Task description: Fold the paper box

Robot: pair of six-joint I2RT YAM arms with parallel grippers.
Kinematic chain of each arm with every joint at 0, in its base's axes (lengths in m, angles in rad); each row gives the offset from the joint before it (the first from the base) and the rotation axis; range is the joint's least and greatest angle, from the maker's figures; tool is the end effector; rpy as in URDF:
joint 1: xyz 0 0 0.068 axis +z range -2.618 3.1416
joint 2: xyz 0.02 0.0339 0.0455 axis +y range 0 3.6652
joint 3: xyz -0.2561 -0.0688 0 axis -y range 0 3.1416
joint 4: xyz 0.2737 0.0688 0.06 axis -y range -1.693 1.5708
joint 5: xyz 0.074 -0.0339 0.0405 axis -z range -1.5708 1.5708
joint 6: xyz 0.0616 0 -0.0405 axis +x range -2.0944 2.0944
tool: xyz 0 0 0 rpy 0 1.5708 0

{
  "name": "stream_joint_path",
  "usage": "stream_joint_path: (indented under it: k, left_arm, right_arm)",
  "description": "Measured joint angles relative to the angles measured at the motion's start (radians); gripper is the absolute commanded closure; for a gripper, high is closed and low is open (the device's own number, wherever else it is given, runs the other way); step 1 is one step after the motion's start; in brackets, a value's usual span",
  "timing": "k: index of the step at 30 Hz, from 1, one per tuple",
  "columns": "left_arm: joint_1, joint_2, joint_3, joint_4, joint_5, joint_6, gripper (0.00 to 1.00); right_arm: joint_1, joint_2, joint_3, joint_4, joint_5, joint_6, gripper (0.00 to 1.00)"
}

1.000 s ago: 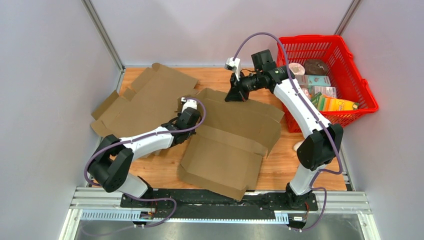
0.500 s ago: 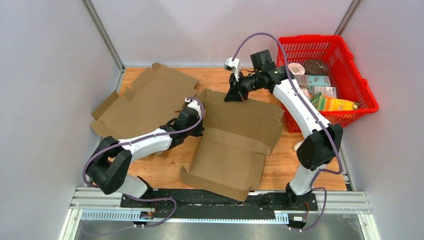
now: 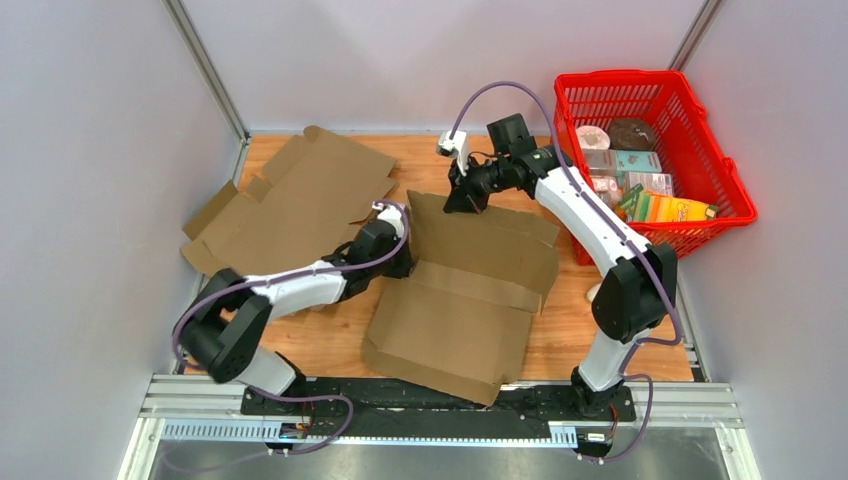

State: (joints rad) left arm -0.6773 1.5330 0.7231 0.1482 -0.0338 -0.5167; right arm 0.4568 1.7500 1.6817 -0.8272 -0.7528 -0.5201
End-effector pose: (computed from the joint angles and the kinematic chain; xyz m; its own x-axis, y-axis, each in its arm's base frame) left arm 0.2736 -0.2174 0.1293 -0.7155 -0.0582 -0.6962 0.2900 0.8819 -0.3717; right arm 0.3558 0.2218 0.3138 -0.2573 -0.5306 -0.8077 -0.9603 0.2337 0.1524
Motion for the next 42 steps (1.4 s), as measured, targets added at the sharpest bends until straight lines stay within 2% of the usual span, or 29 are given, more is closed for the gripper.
stream_joint_path:
  k: [1, 3, 4, 8, 11, 14, 19, 22, 27, 32, 33, 35, 36, 38, 39, 40, 42]
  left_arm:
    - [-0.001, -0.04, -0.012, -0.011, 0.005, 0.01, 0.77]
    - [-0.002, -0.141, -0.035, -0.024, 0.016, 0.035, 0.71]
    - [-0.002, -0.204, -0.042, -0.032, 0.026, 0.049, 0.62]
    - [-0.003, -0.459, -0.035, -0.067, 0.036, 0.094, 0.55]
    - [-0.003, -0.57, 0.033, -0.146, -0.02, 0.112, 0.51]
    - [-0.003, -0.56, 0.151, -0.233, -0.092, 0.138, 0.5]
    - [-0.003, -0.41, 0.354, -0.359, -0.168, 0.206, 0.5]
    - [-0.002, -0.319, 0.435, -0.433, -0.177, 0.243, 0.56]
    - [-0.002, -0.21, 0.519, -0.531, -0.18, 0.287, 0.58]
    - [-0.002, -0.177, 0.528, -0.565, -0.204, 0.319, 0.91]
    - [-0.002, -0.169, 0.533, -0.566, -0.211, 0.327, 0.96]
    - [-0.002, -0.154, 0.539, -0.562, -0.224, 0.339, 1.0]
    - [-0.002, -0.149, 0.539, -0.552, -0.227, 0.338, 1.0]
    - [-0.002, -0.145, 0.533, -0.534, -0.237, 0.335, 1.0]
    - [-0.002, -0.145, 0.525, -0.523, -0.244, 0.331, 1.0]
    - [-0.002, -0.145, 0.515, -0.507, -0.254, 0.325, 1.0]
    - [-0.002, -0.146, 0.49, -0.474, -0.27, 0.306, 1.0]
  right_arm:
    - [0.004, 0.0, 0.0, 0.003, 0.007, -0.004, 1.0]
    - [0.014, 0.0, 0.0, 0.007, 0.027, -0.017, 1.0]
    - [0.02, 0.0, 0.0, 0.007, 0.04, -0.026, 1.0]
    - [0.034, 0.0, 0.005, 0.003, 0.079, -0.063, 1.0]
    - [0.037, 0.0, 0.015, 0.002, 0.097, -0.085, 1.0]
    - [0.04, 0.0, 0.028, 0.0, 0.109, -0.106, 1.0]
    - [0.047, 0.0, 0.05, -0.01, 0.117, -0.132, 1.0]
    - [0.051, 0.0, 0.063, -0.022, 0.117, -0.14, 1.0]
    - [0.053, 0.001, 0.081, -0.032, 0.117, -0.156, 1.0]
    - [0.054, 0.011, 0.108, -0.047, 0.119, -0.167, 1.0]
    - [0.053, 0.014, 0.11, -0.045, 0.124, -0.164, 0.97]
    - [0.054, 0.018, 0.11, -0.037, 0.153, -0.144, 0.77]
    - [0.054, 0.019, 0.11, -0.028, 0.169, -0.118, 0.73]
    - [0.057, 0.02, 0.11, 0.005, 0.232, -0.053, 0.5]
    - [0.058, 0.02, 0.111, 0.026, 0.274, -0.007, 0.43]
    - [0.058, 0.02, 0.112, 0.042, 0.326, 0.053, 0.39]
    - [0.059, 0.021, 0.128, 0.039, 0.417, 0.163, 0.36]
